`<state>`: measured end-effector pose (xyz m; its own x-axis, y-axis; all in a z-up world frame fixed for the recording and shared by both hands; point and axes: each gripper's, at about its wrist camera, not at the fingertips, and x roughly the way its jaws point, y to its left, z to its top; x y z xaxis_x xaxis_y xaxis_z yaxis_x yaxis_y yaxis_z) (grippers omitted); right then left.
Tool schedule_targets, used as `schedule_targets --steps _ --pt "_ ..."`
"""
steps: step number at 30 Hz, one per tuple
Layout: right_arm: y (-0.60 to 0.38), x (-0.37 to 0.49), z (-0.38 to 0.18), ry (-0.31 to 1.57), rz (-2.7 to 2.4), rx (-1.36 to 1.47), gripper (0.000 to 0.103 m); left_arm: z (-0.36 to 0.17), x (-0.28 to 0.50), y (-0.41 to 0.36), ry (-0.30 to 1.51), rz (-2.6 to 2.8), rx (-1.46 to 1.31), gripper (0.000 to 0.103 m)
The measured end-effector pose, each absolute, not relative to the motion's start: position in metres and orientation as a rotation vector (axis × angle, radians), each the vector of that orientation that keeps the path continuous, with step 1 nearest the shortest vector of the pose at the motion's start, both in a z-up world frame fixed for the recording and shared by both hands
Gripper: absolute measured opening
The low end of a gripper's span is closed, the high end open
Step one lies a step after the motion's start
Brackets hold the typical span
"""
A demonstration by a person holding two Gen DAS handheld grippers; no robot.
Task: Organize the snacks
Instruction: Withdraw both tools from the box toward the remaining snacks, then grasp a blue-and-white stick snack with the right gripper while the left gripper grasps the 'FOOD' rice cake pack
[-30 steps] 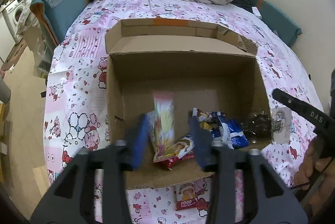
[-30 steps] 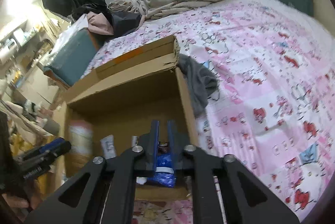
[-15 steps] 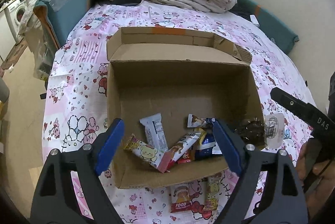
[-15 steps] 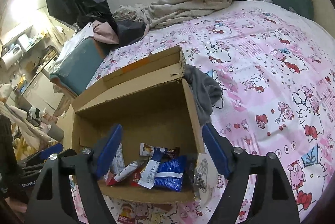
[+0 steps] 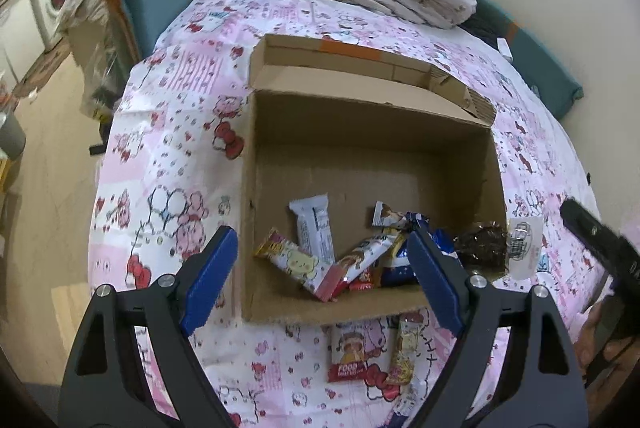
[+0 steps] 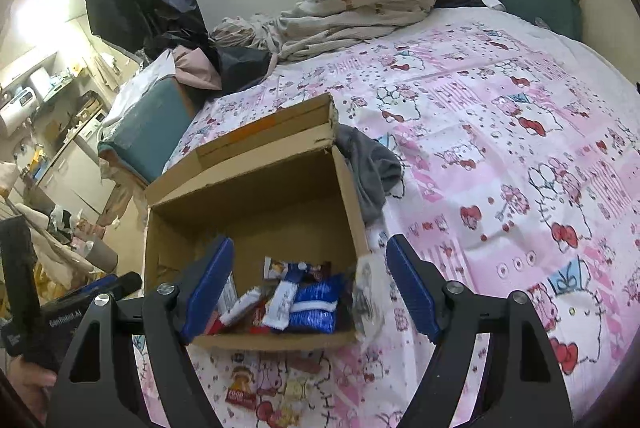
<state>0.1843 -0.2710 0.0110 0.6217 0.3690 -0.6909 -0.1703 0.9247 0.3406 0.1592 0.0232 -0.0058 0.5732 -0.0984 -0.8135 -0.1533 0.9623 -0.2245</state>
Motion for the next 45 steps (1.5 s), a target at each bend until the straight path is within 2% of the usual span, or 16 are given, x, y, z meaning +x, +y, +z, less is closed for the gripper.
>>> schedule_targets --steps 12,30,33,38,41,42,43,45 --pt "-0.285 0.135 -0.006 0.944 0.264 0.298 0.081 -0.010 0.118 0.032 0.996 0.049 -0.315 0.085" --pt "-0.267 0.090 -0.093 1.354 0.268 0.424 0.081 -0.007 0.092 0.034 1.000 0.057 -0.317 0.085" --pt "-0.250 0.085 -0.111 1.433 0.279 0.399 0.064 -0.007 0.091 0.037 1.006 0.066 -0.330 0.084" --pt "-0.222 0.078 -0.140 1.522 0.288 0.390 0.053 -0.006 0.091 0.041 1.011 0.071 -0.347 0.085" --pt "-0.206 0.076 -0.148 1.536 0.290 0.330 0.042 -0.008 0.091 0.040 1.017 0.073 -0.350 0.085" --pt "-0.201 0.076 -0.149 1.534 0.298 0.295 0.022 -0.008 0.091 0.040 1.020 0.074 -0.349 0.085" --pt "-0.198 0.075 -0.148 1.532 0.306 0.264 0.017 -0.009 0.091 0.040 1.024 0.073 -0.348 0.084" --pt "-0.195 0.073 -0.140 1.512 0.326 0.237 0.017 -0.011 0.091 0.040 1.033 0.066 -0.346 0.085"
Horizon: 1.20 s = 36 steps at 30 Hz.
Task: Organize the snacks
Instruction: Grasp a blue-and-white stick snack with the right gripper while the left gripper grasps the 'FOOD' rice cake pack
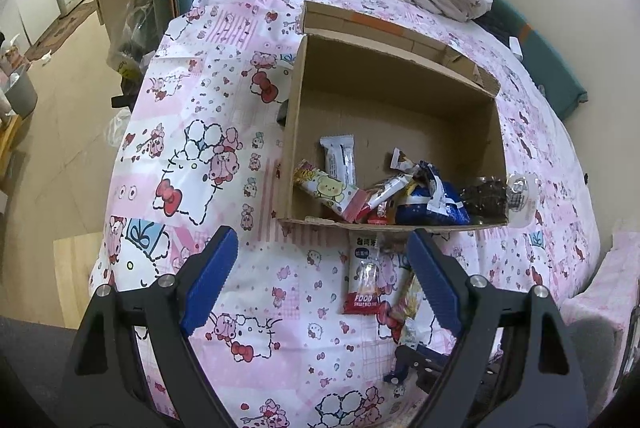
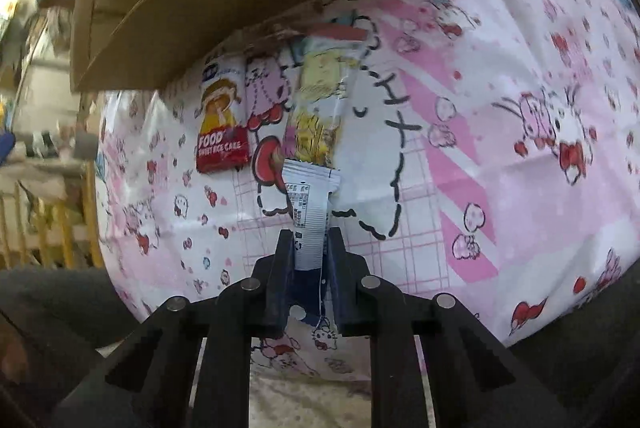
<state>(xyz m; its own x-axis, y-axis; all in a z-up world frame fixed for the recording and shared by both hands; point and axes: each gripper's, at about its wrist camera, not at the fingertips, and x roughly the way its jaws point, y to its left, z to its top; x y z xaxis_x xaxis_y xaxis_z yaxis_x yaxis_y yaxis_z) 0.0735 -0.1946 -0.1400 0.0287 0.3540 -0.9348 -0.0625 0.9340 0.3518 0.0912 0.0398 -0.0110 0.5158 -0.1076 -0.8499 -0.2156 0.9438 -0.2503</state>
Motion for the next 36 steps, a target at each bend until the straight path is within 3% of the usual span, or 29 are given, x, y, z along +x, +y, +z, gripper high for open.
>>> schedule_targets --steps 13,19,32,36 --pt "-0.245 0.097 -0.040 1.196 0.443 0.236 0.017 -0.048 0.098 -0.010 1.141 0.024 -0.164 0.084" --pt "-0.274 0.105 -0.049 1.167 0.380 0.395 0.017 -0.088 0.110 -0.034 1.222 0.028 -0.089 0.084" --pt "-0.263 0.118 -0.061 1.191 0.403 0.396 0.017 -0.154 0.131 -0.055 1.364 0.075 0.000 0.084" --pt "-0.265 0.118 -0.063 1.195 0.392 0.402 0.017 -0.161 0.132 -0.058 1.376 0.051 0.016 0.071"
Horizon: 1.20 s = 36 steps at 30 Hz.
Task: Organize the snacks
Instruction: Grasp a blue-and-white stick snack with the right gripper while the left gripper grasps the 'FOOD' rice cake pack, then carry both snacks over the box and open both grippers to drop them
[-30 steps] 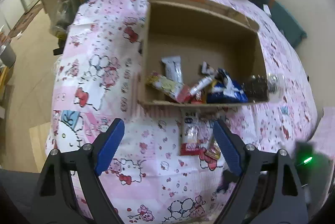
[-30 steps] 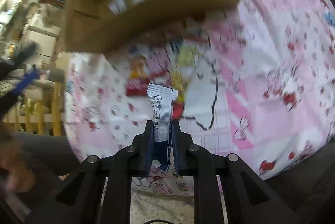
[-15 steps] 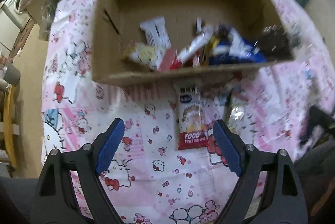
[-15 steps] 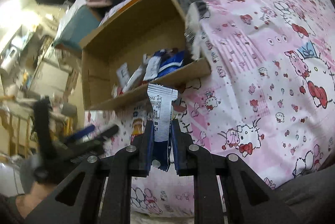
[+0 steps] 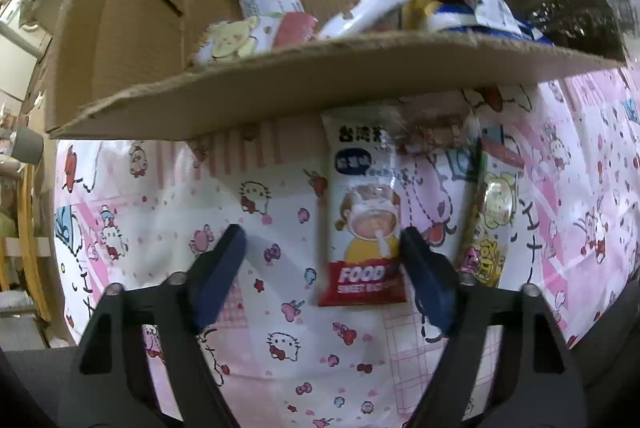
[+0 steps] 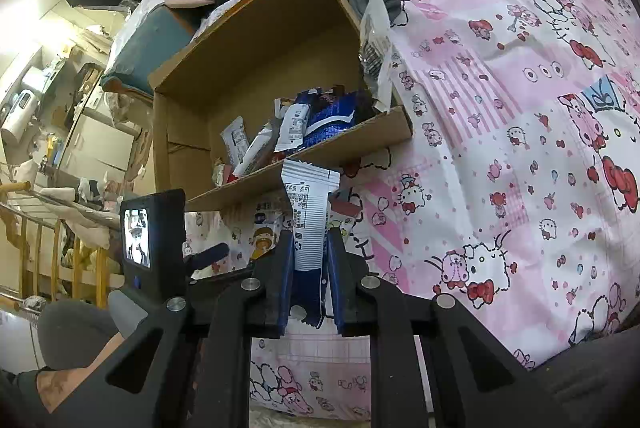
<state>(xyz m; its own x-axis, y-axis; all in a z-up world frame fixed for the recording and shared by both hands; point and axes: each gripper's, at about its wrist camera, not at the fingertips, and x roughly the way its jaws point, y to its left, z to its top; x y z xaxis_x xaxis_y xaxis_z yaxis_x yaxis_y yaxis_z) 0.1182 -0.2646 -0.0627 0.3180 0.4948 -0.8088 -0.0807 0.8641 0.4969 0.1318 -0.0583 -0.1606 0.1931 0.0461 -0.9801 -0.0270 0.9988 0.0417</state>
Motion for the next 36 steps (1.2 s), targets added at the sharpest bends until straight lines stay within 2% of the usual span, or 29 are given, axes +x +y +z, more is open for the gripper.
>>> schedule_targets --steps 2,3,4,6,16,21,28,36 --pt "-0.264 0.119 -0.064 1.200 0.387 0.401 0.017 -0.162 0.131 -0.062 1.371 0.039 0.060 0.069" --pt "-0.264 0.119 -0.065 1.202 0.385 0.399 0.017 -0.164 0.128 -0.063 1.365 0.029 0.073 0.064" --pt "-0.263 0.119 -0.065 1.203 0.383 0.397 0.017 -0.163 0.126 -0.065 1.362 0.017 0.078 0.049" --pt "-0.262 0.118 -0.066 1.204 0.383 0.393 0.017 -0.158 0.122 -0.072 1.361 -0.004 0.090 0.027" --pt "-0.262 0.114 -0.061 1.187 0.400 0.410 0.017 -0.142 0.091 -0.053 1.431 0.012 -0.023 0.027" --pt "-0.264 0.112 -0.056 1.171 0.414 0.432 0.017 -0.117 0.064 -0.039 1.446 -0.014 -0.063 0.027" --pt "-0.266 0.109 -0.047 1.139 0.447 0.464 0.017 -0.039 0.037 -0.020 1.220 0.007 -0.086 0.027" --pt "-0.268 0.115 -0.006 0.948 0.555 0.509 0.017 0.026 0.065 0.006 0.961 0.046 -0.093 0.027"
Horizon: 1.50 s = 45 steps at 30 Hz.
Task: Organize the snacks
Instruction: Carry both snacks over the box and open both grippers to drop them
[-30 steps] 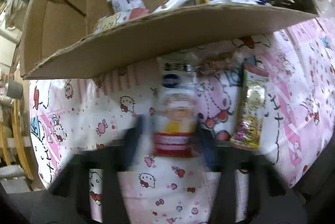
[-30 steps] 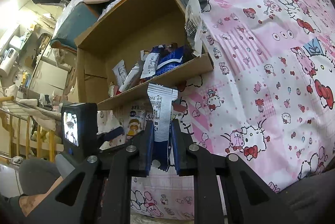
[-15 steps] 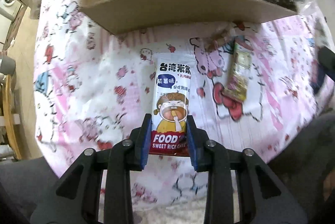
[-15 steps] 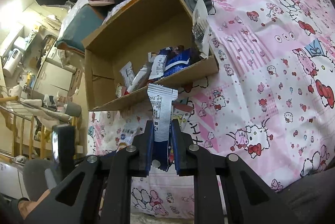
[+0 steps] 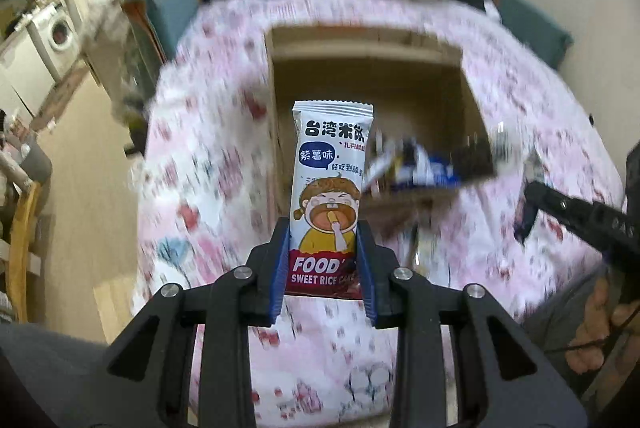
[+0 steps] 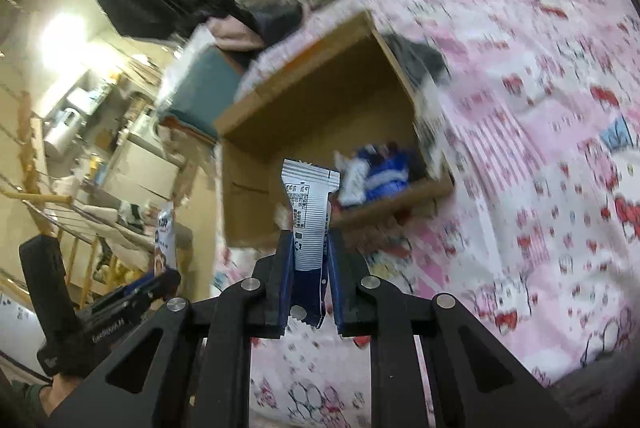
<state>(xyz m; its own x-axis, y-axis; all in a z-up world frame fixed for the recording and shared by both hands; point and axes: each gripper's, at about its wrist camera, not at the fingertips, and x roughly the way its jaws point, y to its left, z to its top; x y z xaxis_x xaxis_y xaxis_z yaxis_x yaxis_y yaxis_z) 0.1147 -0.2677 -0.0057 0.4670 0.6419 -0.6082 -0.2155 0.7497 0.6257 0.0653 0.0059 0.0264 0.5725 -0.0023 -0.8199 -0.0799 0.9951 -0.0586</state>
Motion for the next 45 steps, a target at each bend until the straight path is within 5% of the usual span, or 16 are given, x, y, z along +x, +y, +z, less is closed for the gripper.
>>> schedule_targets --steps 15,45 --pt "-0.259 0.187 0.014 0.843 0.599 0.484 0.018 0.034 0.135 0.011 0.906 0.074 -0.093 0.027" --pt "-0.206 0.220 -0.052 1.070 0.583 0.299 0.018 -0.034 0.183 0.002 0.989 0.041 -0.117 0.028"
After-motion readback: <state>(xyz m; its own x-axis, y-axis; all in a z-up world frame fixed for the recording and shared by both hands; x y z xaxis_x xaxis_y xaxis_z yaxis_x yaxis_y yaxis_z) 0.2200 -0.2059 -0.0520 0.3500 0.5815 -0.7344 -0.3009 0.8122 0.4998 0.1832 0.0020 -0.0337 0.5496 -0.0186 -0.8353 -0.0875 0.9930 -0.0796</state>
